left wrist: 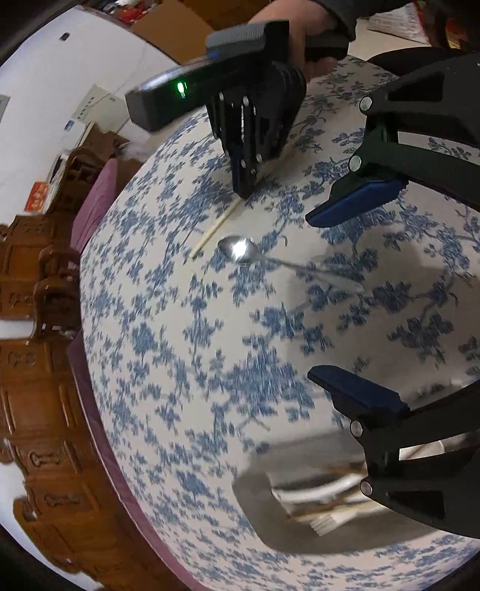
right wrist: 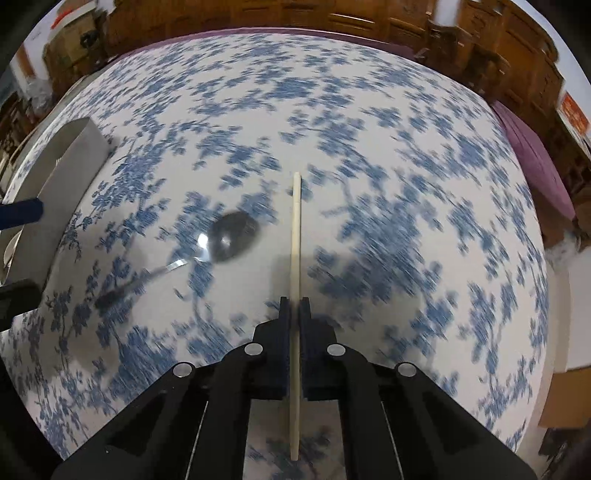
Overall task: Organize utensils
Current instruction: 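Grasp the light wooden chopstick with the right tool while the left tool grasps the metal spoon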
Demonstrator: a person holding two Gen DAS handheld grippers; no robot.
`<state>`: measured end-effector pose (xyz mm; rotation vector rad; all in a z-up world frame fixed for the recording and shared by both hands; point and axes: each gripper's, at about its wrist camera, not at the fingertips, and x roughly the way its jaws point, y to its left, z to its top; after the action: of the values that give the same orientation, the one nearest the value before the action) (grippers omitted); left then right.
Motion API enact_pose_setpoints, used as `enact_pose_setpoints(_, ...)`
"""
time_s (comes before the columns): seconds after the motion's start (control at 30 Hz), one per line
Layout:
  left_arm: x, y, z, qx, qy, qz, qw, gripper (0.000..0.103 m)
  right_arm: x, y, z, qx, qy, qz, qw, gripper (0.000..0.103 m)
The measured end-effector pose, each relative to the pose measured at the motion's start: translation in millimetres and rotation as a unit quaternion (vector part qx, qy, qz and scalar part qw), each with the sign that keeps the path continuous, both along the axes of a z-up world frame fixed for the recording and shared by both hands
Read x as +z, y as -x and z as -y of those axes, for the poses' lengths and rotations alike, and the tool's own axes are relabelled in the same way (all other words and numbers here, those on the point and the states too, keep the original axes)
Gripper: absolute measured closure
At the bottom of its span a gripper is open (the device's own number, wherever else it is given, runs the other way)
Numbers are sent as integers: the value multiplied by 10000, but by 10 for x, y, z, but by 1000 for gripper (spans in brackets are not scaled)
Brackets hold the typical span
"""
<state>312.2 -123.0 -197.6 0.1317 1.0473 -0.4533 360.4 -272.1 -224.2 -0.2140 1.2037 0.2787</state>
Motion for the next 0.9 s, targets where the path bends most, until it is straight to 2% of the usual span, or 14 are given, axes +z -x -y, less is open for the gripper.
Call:
enact_pose_setpoints(0.07,-52,-31,94,-96,-39,-44,9999,34,-3,49,101,-70,42,19,10000,98)
enact_pose_setpoints(0.13,-125,-87,215,-238,-102,-120,9996,51,-37,90,172,-106,34,-4,9999,98)
enact_pose_setpoints(0.2,-201,-146,346,-383,-188,-228,9988,60,-23,132,225,-122,-58,48,9999,97)
enact_pose_setpoints(0.27,-240,-193,421,-443,-221,-268,9984,62,-18,150,232,-144,-84,92,9998,97)
enact_pose_setpoints(0.33,-274,-251,486,-474,-290,-329,9979,69,-11,168,232,-119,-83,140,9998,97)
enact_pose_setpoints(0.73,-490,-475,703,-593,-939,-595,9920,76,-23,205,263,-112,-224,279,9993,97)
enact_pose_setpoints(0.9,-498,-505,707,-584,-994,-755,9905,77,-24,207,268,-106,-234,285,9993,97)
